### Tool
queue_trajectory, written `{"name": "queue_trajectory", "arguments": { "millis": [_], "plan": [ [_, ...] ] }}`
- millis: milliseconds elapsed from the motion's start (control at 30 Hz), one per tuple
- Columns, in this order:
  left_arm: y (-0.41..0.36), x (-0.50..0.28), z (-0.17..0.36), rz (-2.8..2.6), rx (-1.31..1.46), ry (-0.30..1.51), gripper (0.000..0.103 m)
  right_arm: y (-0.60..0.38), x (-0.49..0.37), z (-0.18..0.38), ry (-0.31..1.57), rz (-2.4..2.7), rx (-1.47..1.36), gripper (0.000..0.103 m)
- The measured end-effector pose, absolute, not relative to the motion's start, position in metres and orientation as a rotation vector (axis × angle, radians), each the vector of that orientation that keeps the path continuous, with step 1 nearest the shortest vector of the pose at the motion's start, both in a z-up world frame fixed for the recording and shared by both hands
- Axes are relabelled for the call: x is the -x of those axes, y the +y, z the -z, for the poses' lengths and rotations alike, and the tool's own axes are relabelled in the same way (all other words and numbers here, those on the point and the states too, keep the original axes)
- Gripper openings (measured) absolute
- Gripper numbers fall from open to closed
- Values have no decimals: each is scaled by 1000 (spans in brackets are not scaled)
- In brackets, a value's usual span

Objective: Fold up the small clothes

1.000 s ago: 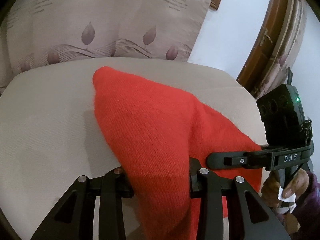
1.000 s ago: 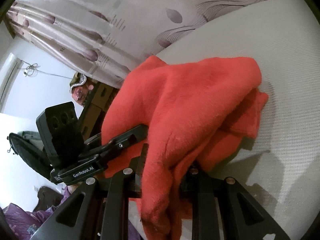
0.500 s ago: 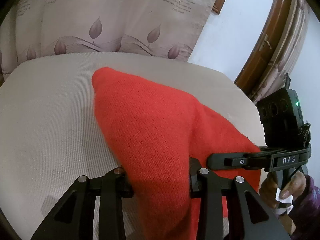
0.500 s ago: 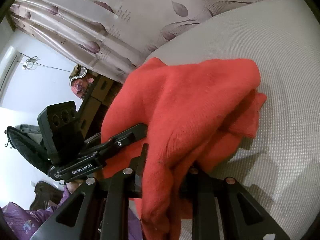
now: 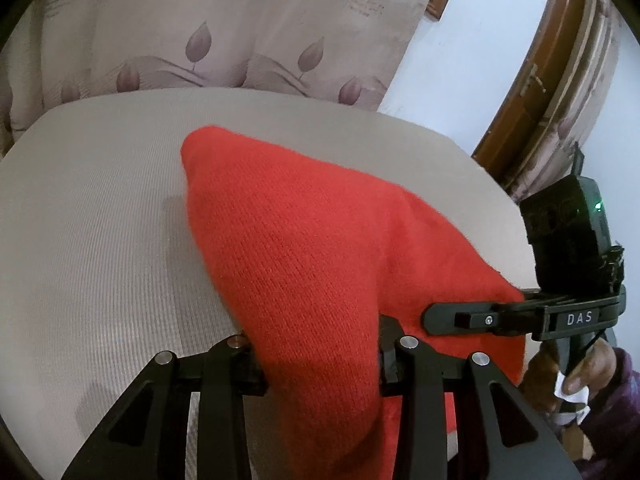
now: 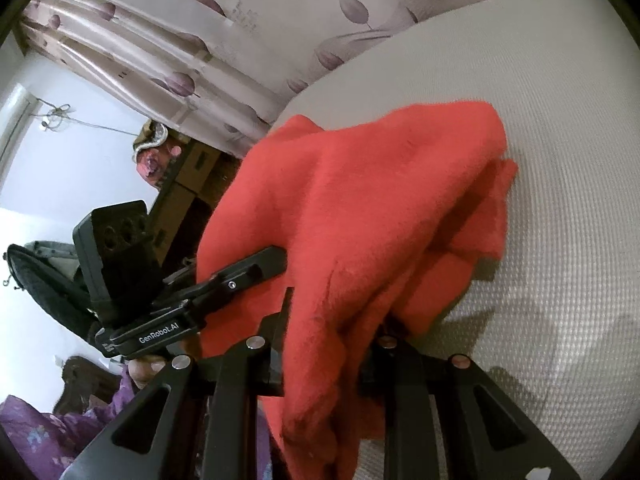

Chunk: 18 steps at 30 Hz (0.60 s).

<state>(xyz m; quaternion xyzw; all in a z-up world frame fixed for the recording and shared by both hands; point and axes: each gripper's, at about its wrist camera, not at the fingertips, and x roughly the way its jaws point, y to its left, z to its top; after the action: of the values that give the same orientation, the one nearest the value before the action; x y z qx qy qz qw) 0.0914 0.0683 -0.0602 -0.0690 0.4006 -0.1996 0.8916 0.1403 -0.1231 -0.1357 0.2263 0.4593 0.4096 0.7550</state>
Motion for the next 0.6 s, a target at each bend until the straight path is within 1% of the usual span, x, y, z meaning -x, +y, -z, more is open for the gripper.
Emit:
{"name": "queue_trajectory", "arguments": {
  "millis": [33, 100, 167, 233, 300, 433, 533, 600],
  "plan": [
    [69, -89, 64, 401, 143, 833, 46, -122, -139, 139, 1009, -894, -489, 21],
    [68, -85, 71, 373, 131, 826, 54, -122, -138, 146, 1020, -885, -476, 21],
    [67, -81, 76, 354, 114, 814, 58, -122, -137, 150, 1025, -884, -475, 21],
    [64, -76, 79, 328, 88, 798, 65, -123, -135, 155, 1025, -875, -464, 22],
    [60, -71, 80, 303, 59, 777, 67, -122, -132, 159, 1022, -864, -446, 23],
    [59, -69, 79, 269, 41, 759, 74, -123, -125, 161, 994, -846, -428, 23],
    [59, -68, 76, 243, 30, 740, 77, -119, -120, 156, 970, -830, -375, 25],
    [58, -65, 73, 218, 8, 719, 80, -117, -116, 153, 953, -817, -345, 29]
  ]
}}
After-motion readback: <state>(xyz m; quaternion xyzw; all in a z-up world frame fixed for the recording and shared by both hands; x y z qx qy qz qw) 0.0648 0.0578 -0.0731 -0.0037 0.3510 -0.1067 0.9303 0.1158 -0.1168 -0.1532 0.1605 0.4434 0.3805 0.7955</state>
